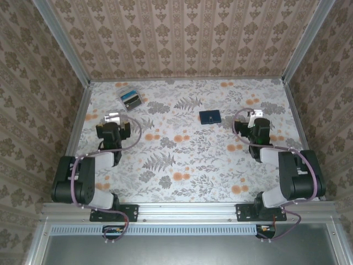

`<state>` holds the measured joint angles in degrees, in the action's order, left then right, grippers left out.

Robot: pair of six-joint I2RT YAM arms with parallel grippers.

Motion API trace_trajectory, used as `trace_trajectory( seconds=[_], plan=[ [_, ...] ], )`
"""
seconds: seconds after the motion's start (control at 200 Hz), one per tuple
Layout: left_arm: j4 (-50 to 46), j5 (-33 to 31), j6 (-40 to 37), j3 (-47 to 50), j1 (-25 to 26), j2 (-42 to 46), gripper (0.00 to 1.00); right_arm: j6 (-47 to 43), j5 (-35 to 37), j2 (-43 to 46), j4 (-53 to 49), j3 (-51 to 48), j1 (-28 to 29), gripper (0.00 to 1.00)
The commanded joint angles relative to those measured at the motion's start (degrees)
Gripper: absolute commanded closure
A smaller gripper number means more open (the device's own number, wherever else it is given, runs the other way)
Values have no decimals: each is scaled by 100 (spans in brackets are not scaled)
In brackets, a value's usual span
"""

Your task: Put the credit cards into the card holder

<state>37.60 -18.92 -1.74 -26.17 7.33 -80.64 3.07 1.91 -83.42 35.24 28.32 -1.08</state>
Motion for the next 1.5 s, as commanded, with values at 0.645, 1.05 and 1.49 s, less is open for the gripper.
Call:
trace_trajectory(
  seconds=[0.645, 1.05, 1.49],
  plan=[
    [-6188, 2905, 2316, -6493, -1507, -2743, 7, 2761, -81, 1468, -4197, 2123, -195, 0],
    [-6514, 2349, 2499, -7317, -1182, -3835, 16, 2262, -611, 1208, -4609, 2446, -155, 5],
    [-6833, 2387, 3162, -8448, -1116, -4935, 20, 2262, -839, 812, -4520, 2549, -138, 8]
  ],
)
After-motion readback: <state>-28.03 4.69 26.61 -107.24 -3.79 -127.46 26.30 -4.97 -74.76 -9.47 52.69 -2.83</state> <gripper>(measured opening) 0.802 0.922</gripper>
